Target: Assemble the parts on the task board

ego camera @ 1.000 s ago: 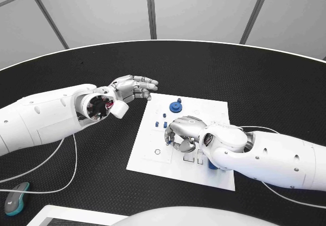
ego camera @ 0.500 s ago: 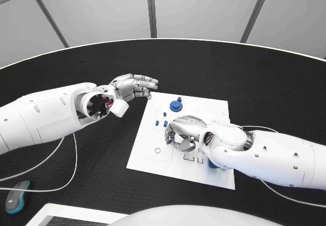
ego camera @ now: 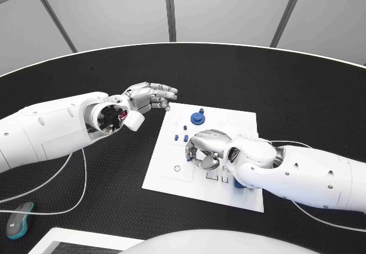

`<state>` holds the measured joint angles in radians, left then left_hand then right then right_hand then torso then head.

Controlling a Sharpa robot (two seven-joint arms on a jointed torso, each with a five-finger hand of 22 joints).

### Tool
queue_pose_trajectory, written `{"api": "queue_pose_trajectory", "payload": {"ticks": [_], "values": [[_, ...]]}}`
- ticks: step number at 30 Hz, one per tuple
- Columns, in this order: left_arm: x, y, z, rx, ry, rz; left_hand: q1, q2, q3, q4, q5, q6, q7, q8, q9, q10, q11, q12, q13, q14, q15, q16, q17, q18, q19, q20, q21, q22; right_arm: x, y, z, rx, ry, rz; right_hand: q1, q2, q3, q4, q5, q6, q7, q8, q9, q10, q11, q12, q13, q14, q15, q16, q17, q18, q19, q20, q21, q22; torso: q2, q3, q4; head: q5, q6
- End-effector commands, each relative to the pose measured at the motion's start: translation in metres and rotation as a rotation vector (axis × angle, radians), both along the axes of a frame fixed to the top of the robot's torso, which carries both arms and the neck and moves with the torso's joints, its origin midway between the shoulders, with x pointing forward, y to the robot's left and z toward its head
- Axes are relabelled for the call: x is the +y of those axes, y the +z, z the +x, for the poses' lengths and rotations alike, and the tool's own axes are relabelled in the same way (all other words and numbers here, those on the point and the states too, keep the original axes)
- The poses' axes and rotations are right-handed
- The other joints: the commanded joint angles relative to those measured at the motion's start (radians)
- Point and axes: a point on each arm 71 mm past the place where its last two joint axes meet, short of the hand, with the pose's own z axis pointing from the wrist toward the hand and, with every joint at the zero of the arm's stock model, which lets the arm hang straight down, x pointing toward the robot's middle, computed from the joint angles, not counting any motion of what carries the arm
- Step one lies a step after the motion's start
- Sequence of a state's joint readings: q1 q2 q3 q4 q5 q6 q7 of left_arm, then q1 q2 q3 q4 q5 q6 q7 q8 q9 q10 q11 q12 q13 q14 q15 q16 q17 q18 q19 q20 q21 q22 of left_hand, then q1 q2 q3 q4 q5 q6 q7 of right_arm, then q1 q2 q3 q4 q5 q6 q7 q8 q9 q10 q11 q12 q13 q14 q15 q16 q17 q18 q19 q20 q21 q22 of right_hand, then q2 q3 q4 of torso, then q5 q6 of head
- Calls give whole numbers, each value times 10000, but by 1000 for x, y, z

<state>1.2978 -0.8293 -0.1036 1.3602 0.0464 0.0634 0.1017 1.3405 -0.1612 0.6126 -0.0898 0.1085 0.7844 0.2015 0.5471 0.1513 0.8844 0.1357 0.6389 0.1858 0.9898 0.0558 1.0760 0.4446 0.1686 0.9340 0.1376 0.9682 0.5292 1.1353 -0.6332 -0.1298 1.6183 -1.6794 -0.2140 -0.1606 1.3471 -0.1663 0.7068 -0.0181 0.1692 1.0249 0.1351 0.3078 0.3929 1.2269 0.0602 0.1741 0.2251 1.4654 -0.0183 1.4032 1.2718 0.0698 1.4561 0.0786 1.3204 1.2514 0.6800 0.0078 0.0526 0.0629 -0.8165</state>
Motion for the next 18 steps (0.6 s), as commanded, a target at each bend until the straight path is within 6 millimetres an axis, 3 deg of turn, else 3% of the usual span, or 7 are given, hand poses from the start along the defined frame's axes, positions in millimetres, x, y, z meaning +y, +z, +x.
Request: {"api": "queue_pose_trajectory", "payload": {"ticks": [1,18], "values": [[0,0,0,3,-8,-1,73,40,-61,24,21,-78,86,-46,-15,-86,-8,-12,-14,-84,0,-47,-10,166,-77,24,-45,-9,0,0,0,22,-2,-42,-58,9,-15,-35,65,31,0,57,7,57,-6,-36,-14,434,-40,9,4,30,-11,-20,-52,-5,2,2,2,-2,-11],[-1,0,0,25,-48,4,64,49,-87,37,20,-90,92,-41,-15,-103,-1,0,-17,-90,8,-52,-25,167,-82,34,-62,-21,3,-3,2,141,-3,-264,-87,19,-35,-30,66,26,2,55,11,59,-3,-53,-18,433,-38,7,3,32,-14,-19,-60,-12,-5,-9,1,-21,-46]]}}
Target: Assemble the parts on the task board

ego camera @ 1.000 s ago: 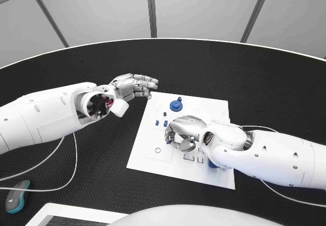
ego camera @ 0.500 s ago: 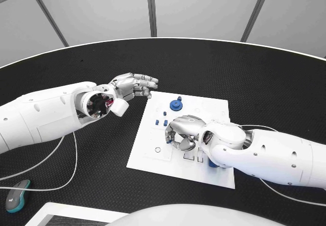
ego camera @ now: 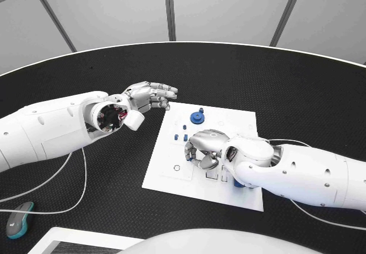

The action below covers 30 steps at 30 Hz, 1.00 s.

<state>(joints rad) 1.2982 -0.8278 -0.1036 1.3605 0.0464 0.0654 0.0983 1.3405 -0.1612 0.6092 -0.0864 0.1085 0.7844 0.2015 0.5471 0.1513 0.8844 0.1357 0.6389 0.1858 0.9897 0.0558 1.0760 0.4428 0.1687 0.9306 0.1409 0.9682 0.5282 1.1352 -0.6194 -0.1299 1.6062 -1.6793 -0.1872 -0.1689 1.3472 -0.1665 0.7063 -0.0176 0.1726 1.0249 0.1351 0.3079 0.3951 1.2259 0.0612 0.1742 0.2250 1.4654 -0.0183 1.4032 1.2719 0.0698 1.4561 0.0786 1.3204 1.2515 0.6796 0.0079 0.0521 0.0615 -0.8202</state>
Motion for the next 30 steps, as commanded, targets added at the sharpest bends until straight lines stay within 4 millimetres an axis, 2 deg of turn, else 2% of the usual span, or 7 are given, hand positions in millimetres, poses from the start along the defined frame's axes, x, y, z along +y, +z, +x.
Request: {"api": "queue_pose_trajectory", "payload": {"ticks": [1,30], "values": [[0,0,0,4,-12,-1,64,49,-54,3,20,-90,92,-41,-15,-103,-1,0,-17,-89,8,-52,-8,167,-49,1,-62,-12,0,0,1,8,-30,-31,-97,27,-37,-30,30,25,2,54,-9,70,-12,-60,-18,433,-38,6,0,31,-11,-19,-56,-5,-2,-11,10,-8,-9],[-1,0,-1,92,-145,22,10,57,-101,53,19,-119,102,-39,-17,-144,13,9,-25,-99,26,-55,-29,165,-59,21,-101,-38,5,0,3,-65,-143,27,-199,113,-80,24,54,-11,5,43,1,71,-4,-119,-37,419,-30,-26,-48,44,-34,-13,-112,-63,-1,-3,8,39,-48]]}}
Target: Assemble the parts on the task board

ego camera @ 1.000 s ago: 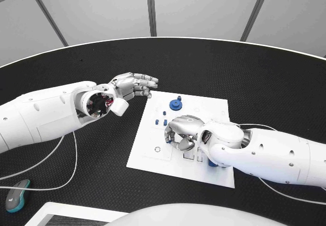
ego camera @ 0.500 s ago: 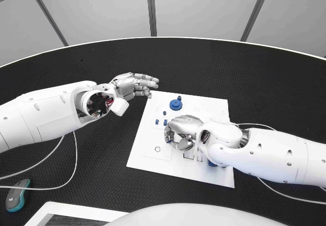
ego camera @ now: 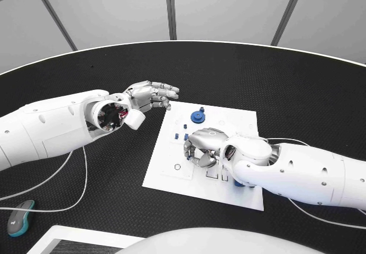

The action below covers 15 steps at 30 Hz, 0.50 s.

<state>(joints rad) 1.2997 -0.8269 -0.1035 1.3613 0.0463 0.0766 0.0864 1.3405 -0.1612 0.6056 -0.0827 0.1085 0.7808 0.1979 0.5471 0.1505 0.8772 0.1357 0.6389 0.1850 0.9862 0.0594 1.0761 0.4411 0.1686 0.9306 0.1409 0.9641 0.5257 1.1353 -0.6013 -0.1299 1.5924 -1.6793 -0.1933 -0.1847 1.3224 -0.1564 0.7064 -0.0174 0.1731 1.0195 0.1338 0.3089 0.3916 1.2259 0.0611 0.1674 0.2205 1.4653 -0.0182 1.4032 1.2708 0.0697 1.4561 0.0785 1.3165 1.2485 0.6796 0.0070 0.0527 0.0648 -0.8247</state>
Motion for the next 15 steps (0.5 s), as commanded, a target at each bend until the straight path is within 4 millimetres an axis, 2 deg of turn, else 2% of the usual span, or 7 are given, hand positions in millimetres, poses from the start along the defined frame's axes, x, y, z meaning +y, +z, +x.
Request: {"api": "queue_pose_trajectory", "payload": {"ticks": [1,15], "values": [[0,0,0,8,-3,4,10,57,-65,17,19,-83,138,-39,-9,-72,13,10,-17,-63,-9,-56,-12,166,-59,21,-60,-14,0,0,0,-28,-35,31,48,12,-80,23,49,43,18,33,36,71,-4,-50,7,420,-31,-26,-36,45,-34,-13,-72,-34,0,5,3,7,-6],[0,0,0,46,-43,20,6,57,-73,23,20,-93,139,-40,-10,-85,15,12,-19,-68,-7,-57,-18,166,-62,25,-72,-21,1,-3,1,283,-22,-255,-25,18,-128,41,50,-8,26,15,41,42,7,-108,-12,403,-23,-69,-103,59,-60,-6,-132,-96,-4,10,-9,21,-36]]}}
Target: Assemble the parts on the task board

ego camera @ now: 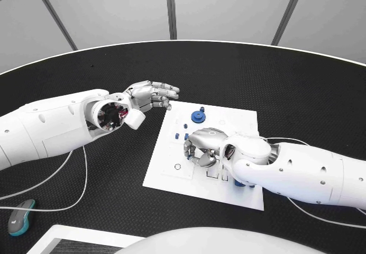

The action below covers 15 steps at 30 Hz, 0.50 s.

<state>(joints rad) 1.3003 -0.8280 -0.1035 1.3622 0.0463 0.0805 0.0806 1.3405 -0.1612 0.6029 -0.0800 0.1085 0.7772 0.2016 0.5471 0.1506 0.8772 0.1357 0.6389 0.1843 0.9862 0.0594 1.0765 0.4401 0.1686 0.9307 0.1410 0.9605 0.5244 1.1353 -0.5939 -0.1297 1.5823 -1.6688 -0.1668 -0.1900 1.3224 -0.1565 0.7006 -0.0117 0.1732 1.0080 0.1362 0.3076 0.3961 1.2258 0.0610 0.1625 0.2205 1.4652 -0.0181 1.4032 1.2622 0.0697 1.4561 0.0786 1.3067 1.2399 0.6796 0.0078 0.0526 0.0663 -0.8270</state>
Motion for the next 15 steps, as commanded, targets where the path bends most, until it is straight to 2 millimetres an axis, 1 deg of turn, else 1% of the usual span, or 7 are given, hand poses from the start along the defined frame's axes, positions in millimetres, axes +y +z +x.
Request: {"api": "queue_pose_trajectory", "payload": {"ticks": [1,9,13,15], "values": [[0,0,0,5,4,6,5,57,-46,-4,20,-58,103,-40,-11,-85,15,12,-11,-68,-7,-61,-9,167,-62,25,-35,-8,0,-1,0,97,25,-77,-34,18,-79,-14,41,104,3,27,-2,42,9,-65,-14,403,-22,-70,-17,59,-62,-5,-39,-14,-5,1,-9,5,-21],[0,0,0,18,-5,15,5,57,-46,-4,20,-58,103,-40,-11,-85,15,12,-11,-68,-7,-61,-9,167,-62,25,-35,-8,1,-1,0,111,25,-31,-66,-7,-127,-24,6,72,6,15,1,13,17,-108,-28,389,-18,-103,-68,73,-88,0,-97,-77,-2,-2,0,11,-39],[0,0,0,21,-4,19,5,57,-46,-4,20,-58,103,-40,-11,-85,15,12,-11,-68,-7,-61,-9,167,-62,25,-35,-8,1,0,1,8,-18,123,-128,-27,-163,-37,-8,-196,107,-149,-56,-231,114,-317,-107,370,53,-146,-116,85,-134,44,-192,-160,-6,0,-2,11,-48],[0,0,0,23,-4,20,8,54,-52,-4,22,-71,105,-42,-13,-100,17,13,-14,-74,-5,-62,-15,168,-64,28,-47,-16,1,1,2,-40,-33,197,-194,-68,-154,-27,-9,-393,214,-285,-112,-575,243,-554,-213,362,153,-158,-121,91,-166,117,-257,-215,-6,3,-5,10,-45]]}}
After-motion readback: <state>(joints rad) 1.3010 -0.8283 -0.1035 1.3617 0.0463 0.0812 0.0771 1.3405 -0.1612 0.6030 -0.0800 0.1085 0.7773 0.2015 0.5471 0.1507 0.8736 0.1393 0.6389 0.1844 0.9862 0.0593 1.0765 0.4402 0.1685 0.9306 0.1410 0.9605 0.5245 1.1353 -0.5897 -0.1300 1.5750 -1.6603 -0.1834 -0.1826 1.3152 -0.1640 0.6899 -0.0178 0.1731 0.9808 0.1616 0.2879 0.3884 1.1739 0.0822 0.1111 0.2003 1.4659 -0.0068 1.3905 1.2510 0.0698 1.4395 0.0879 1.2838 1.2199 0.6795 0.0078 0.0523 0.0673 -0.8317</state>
